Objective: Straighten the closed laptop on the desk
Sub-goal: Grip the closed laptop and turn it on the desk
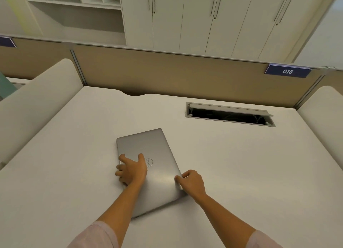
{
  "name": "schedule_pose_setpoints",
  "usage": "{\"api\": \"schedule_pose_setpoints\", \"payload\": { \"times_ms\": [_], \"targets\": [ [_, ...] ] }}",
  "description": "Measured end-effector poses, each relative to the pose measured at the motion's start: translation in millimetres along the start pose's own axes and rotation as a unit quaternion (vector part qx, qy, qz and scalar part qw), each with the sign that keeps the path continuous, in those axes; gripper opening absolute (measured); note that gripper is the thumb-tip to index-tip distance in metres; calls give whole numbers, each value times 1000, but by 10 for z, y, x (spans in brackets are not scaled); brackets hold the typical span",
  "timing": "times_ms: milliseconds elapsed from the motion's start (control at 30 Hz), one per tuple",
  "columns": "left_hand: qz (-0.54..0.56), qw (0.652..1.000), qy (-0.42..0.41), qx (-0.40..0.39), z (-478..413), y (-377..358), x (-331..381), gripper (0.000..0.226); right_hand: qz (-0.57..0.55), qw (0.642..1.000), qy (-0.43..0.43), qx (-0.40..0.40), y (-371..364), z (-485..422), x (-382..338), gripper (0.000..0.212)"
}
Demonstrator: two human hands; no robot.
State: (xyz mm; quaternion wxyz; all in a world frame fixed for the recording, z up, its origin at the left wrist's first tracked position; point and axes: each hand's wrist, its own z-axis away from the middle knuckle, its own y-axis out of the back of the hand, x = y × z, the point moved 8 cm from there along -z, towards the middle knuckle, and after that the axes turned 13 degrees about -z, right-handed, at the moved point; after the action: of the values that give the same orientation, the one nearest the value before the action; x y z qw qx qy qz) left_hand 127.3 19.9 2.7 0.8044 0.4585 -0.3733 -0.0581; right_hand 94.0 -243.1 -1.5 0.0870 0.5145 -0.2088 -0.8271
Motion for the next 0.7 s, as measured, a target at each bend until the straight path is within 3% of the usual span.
{"api": "schedule_pose_setpoints", "payload": {
  "times_ms": [133, 433, 700],
  "targets": [
    [-18, 998, -56, -18, 109, -122, 216, 66, 18, 1000, -7, 5, 135, 36, 127, 25],
    [-49, 983, -171, -46, 186, -283, 563, 68, -23, 999, -39, 14, 257, 62, 393, 30],
    [-38, 966, -238, -89, 179, -249, 452, 68, 20, 999, 26, 8, 475, -271, 120, 24]
  ]
}}
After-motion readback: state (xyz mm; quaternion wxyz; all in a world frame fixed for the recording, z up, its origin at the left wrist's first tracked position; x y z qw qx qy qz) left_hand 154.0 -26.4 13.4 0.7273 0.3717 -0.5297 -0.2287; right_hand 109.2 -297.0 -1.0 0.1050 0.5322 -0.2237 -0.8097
